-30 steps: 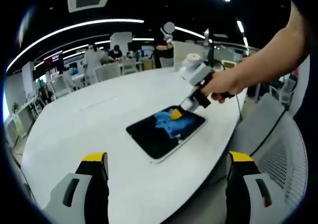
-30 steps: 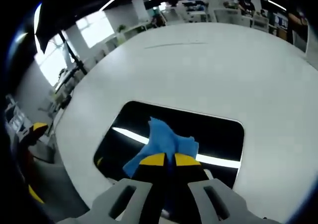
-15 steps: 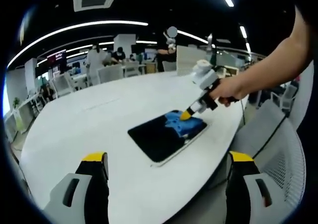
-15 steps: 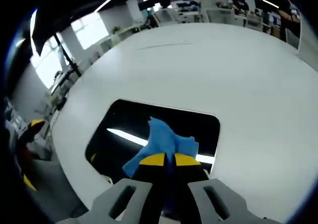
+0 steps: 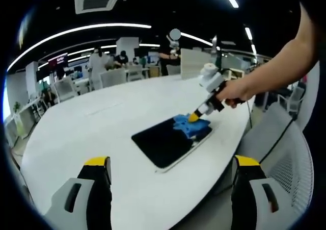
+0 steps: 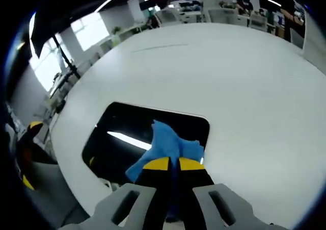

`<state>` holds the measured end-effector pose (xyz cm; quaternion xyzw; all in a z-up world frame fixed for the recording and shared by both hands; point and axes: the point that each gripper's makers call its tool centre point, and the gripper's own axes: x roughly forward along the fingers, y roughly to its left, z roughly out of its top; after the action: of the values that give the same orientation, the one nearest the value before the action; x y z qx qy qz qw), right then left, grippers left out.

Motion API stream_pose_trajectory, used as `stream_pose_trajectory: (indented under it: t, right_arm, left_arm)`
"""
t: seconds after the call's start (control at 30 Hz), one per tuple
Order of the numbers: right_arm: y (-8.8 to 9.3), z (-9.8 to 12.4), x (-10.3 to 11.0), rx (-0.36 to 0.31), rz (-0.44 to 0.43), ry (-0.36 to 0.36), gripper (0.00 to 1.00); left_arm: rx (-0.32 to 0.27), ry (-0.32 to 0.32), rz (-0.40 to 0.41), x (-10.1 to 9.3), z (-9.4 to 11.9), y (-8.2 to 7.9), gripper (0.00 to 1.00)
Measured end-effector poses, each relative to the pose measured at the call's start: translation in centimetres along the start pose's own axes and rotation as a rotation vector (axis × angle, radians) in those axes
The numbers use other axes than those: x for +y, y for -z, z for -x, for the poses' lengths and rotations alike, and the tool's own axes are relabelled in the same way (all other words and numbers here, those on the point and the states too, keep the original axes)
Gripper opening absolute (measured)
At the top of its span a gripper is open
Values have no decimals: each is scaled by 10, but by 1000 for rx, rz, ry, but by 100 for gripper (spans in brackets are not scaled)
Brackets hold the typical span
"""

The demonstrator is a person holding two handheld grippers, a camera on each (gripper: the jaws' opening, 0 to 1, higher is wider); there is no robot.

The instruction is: Wipe the mirror surface with the cleaning cloth until all visible marks leave the cleaned area.

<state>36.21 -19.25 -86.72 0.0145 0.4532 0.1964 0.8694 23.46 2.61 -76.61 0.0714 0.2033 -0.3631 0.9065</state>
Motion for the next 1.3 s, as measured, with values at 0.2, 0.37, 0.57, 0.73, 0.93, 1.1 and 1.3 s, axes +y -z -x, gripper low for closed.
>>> stream_pose_trajectory:
  t: [0.2,0.37,0.57,0.73,0.93,1.1,1.3]
  right_arm:
    - [0,3,-8,5,-24,12,0]
    - [1,4,-14,4,-40,18,0]
    - [1,5,-17,8,-48,29,0]
    - [1,5,-17,11,-31,33,0]
    - [1,5,-17,-6,-35,36,0]
    - [1,4,-17,-7,-55,49,0]
    - [5,7,-15,-11,-72,56,0]
  left_arm:
    - [3,0,2,0,0,0,99]
    - [5,0,1,0,-1,1,99]
    - [4,0,5,0,0,1,99]
    - [9,0,3,0,-1,2,99]
    - [7,-1,1,0,-1,1,99]
    - [8,-1,2,0,-1,2,99]
    - [8,-1,-1,0,-1,2,99]
